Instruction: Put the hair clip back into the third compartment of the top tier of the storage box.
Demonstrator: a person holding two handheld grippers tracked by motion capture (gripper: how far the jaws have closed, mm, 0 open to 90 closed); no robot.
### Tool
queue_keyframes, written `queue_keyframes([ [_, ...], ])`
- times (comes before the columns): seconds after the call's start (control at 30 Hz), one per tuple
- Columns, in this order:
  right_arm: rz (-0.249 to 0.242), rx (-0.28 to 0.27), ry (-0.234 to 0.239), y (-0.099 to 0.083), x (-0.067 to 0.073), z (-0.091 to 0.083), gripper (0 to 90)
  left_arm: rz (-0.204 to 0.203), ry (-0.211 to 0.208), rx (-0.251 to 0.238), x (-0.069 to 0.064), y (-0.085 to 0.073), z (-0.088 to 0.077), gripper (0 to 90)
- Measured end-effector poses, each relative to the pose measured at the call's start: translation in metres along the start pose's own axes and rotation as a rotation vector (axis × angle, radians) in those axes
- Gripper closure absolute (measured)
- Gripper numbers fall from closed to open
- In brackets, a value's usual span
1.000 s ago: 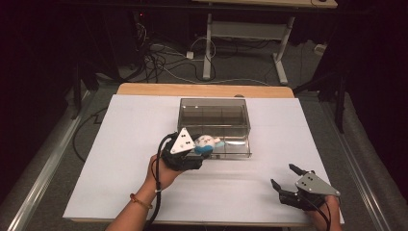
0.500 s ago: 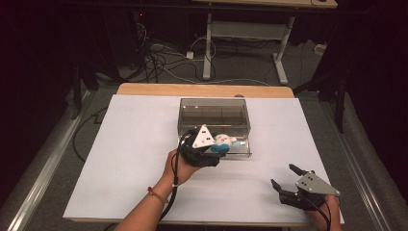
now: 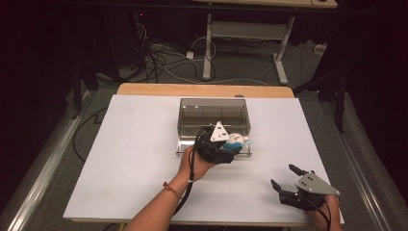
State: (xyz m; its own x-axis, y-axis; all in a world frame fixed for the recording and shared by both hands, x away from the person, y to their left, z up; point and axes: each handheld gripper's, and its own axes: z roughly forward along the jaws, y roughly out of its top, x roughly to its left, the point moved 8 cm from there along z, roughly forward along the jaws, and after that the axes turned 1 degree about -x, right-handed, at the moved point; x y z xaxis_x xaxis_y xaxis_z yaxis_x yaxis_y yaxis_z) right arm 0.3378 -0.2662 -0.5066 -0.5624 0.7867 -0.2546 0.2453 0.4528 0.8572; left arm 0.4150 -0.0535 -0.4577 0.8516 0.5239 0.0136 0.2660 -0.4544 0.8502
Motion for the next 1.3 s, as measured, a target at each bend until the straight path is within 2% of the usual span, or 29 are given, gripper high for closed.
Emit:
queue_keyframes([
  [0.13, 0.002, 0.003, 0.002, 0.0, 0.0, 0.0, 21.5, -0.007, -0.002, 0.005, -0.001, -0.001, 0.004, 35.6],
  [0.27, 0.001, 0.005, 0.002, -0.001, 0.0, 0.0, 21.5, -0.033, -0.008, 0.002, -0.001, -0.002, 0.01, 34.8],
  [0.73, -0.008, 0.01, 0.003, -0.001, 0.001, 0.001, 21.5, -0.085, -0.007, 0.001, 0.005, -0.004, 0.017, 29.7],
  [1.0, -0.008, 0.01, 0.002, -0.001, 0.001, 0.0, 21.5, -0.074, 0.0, 0.004, 0.004, -0.004, 0.015, 24.2],
  [1.3, -0.008, 0.009, 0.003, -0.001, 0.001, 0.0, 21.5, -0.065, -0.009, -0.035, 0.002, 0.002, 0.003, 27.2],
])
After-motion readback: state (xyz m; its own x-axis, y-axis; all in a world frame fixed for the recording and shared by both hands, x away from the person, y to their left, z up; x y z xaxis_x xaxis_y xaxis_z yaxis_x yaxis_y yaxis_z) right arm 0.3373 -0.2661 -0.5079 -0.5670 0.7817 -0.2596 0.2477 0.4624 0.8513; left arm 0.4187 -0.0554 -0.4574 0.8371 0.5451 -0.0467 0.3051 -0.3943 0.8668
